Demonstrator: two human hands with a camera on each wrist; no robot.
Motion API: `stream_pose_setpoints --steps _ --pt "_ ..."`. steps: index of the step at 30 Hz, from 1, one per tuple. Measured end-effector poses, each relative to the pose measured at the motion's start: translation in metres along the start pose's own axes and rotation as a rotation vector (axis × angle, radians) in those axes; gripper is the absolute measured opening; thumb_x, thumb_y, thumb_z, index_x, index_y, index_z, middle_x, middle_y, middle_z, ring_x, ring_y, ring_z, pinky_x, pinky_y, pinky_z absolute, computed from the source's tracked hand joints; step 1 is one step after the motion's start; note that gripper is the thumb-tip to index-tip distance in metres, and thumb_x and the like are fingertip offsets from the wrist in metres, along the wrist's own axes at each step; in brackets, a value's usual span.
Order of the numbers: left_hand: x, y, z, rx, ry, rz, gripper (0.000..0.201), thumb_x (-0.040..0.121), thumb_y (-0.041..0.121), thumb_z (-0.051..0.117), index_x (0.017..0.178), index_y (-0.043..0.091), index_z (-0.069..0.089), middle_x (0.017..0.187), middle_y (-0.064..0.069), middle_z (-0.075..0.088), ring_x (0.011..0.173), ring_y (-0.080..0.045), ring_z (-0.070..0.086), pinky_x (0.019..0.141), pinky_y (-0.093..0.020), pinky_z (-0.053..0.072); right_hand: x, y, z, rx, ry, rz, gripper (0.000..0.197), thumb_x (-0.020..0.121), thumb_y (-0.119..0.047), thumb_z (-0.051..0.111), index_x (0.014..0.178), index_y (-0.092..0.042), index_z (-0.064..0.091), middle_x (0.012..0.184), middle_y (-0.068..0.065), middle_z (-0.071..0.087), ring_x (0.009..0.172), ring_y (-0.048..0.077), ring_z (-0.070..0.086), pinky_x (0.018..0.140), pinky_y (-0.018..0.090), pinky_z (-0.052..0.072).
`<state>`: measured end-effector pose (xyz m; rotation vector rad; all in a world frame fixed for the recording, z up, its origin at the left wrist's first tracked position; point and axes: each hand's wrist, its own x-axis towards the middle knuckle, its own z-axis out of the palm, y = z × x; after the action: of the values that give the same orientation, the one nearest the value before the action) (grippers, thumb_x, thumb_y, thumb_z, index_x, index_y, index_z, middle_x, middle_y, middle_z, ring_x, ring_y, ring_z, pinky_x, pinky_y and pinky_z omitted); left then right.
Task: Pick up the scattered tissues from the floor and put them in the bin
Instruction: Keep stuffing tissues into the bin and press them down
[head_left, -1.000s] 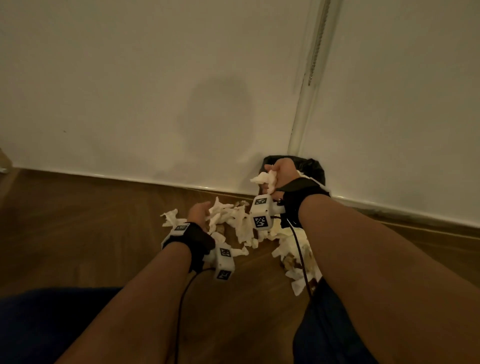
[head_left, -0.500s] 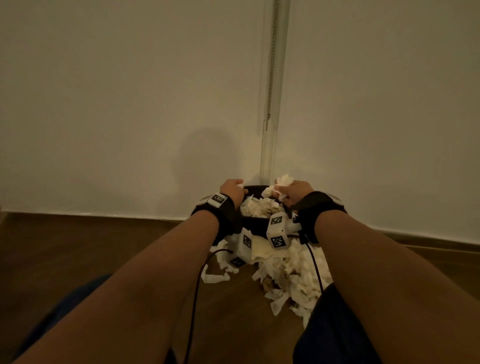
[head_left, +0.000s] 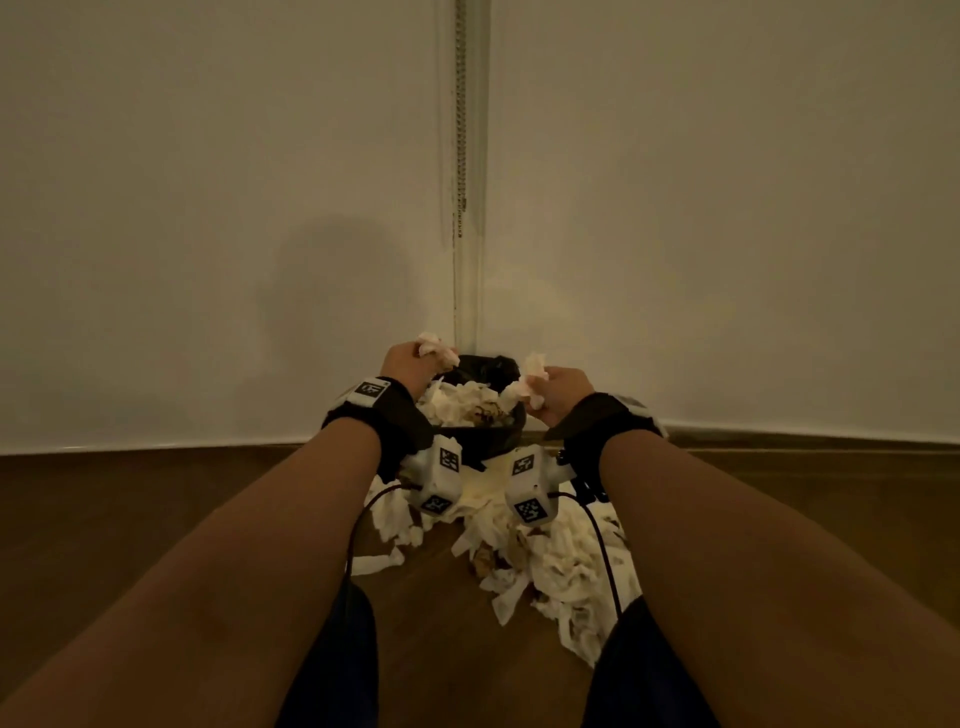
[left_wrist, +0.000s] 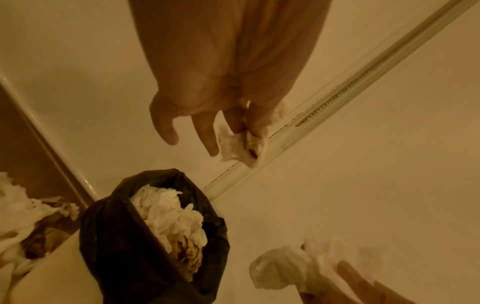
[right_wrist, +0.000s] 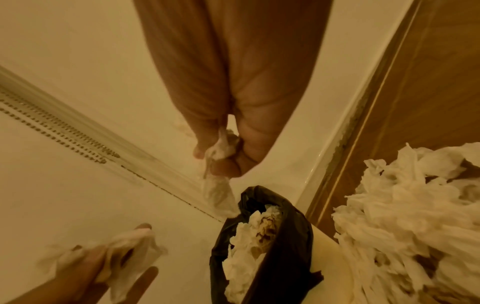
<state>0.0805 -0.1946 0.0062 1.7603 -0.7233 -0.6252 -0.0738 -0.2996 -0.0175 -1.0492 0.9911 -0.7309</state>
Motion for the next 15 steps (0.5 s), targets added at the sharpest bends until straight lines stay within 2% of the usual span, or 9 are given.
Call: stream_pose_setpoints --steps 1,2,3,5,8,9,11,13,15 --pt "0.006 -0.007 0.002 0.010 -0.006 0.002 0.026 0.092 0.013 0.055 0.110 -0.003 0.063 0.109 -0.020 0.062 0.099 -0.026 0.056 0.090 -0.035 0.043 0.006 0.001 -0.002 0.033 0.027 0.013 0.038 0.096 -0.013 0.049 0.130 0.004 0.049 0.121 0.020 0.057 0.106 0.034 0.058 0.092 0.037 0.048" --pt "0.011 -0.013 0.003 0.025 -0.013 0.009 0.027 0.092 0.012 0.054 0.112 -0.004 0.063 0.113 -0.021 0.063 0.104 -0.030 0.058 0.094 -0.036 0.044 0.011 0.004 -0.002 -0.124 0.036 0.000 0.039 0.096 -0.018 0.049 0.130 0.001 0.049 0.129 0.018 0.054 0.117 0.033 0.053 0.099 0.037 0.044" --pt "0.016 -0.018 0.005 0.033 -0.021 0.016 0.027 0.091 0.009 0.054 0.112 -0.005 0.064 0.114 -0.023 0.063 0.108 -0.033 0.058 0.097 -0.040 0.045 0.015 0.008 -0.003 -0.309 0.029 -0.043 0.040 0.096 -0.021 0.048 0.131 -0.002 0.048 0.133 0.016 0.052 0.122 0.032 0.050 0.101 0.035 0.042" --pt "0.026 -0.028 0.011 0.022 -0.032 0.013 0.026 0.090 0.006 0.054 0.110 -0.004 0.064 0.111 -0.025 0.064 0.108 -0.037 0.059 0.098 -0.048 0.046 0.027 0.015 -0.002 -0.124 0.004 0.006 0.040 0.096 -0.014 0.048 0.134 -0.004 0.045 0.136 0.019 0.049 0.122 0.034 0.051 0.099 0.038 0.046" --pt "0.041 -0.041 0.021 -0.108 -0.030 -0.032 0.027 0.090 0.005 0.057 0.115 0.000 0.063 0.114 -0.023 0.063 0.111 -0.037 0.058 0.098 -0.050 0.046 0.048 0.028 0.003 -0.121 0.066 -0.042 0.038 0.093 -0.003 0.050 0.130 -0.004 0.047 0.132 0.024 0.050 0.112 0.035 0.056 0.097 0.046 0.048" --pt "0.045 -0.044 0.024 -0.152 -0.021 -0.042 0.027 0.089 0.005 0.058 0.115 0.001 0.062 0.114 -0.022 0.063 0.111 -0.036 0.058 0.098 -0.050 0.046 0.051 0.029 0.006 -0.128 0.072 -0.059 0.033 0.091 -0.001 0.052 0.124 -0.006 0.051 0.128 0.022 0.052 0.109 0.034 0.056 0.093 0.045 0.050" --pt "0.053 -0.051 0.030 -0.221 0.015 -0.044 0.028 0.088 0.005 0.060 0.116 0.005 0.061 0.115 -0.020 0.062 0.111 -0.035 0.058 0.096 -0.049 0.048 0.058 0.027 0.015 -0.078 0.084 -0.091 0.020 0.090 0.001 0.055 0.106 -0.011 0.054 0.113 0.019 0.056 0.096 0.031 0.056 0.075 0.038 0.053" --pt "0.058 -0.058 0.035 -0.275 0.081 -0.040 0.031 0.088 0.002 0.059 0.118 0.007 0.057 0.118 -0.020 0.059 0.107 -0.032 0.057 0.094 -0.047 0.049 0.062 0.024 0.022 0.008 0.065 -0.105 0.014 0.089 0.005 0.055 0.090 -0.008 0.055 0.095 0.018 0.058 0.081 0.028 0.056 0.060 0.029 0.054" --pt "0.062 -0.066 0.041 -0.271 0.127 -0.039 0.031 0.088 0.001 0.058 0.118 0.004 0.053 0.119 -0.023 0.057 0.106 -0.035 0.057 0.094 -0.047 0.049 0.065 0.027 0.028 0.089 0.010 -0.089 0.016 0.089 0.008 0.053 0.084 -0.005 0.059 0.086 0.016 0.059 0.069 0.022 0.056 0.048 0.021 0.052"
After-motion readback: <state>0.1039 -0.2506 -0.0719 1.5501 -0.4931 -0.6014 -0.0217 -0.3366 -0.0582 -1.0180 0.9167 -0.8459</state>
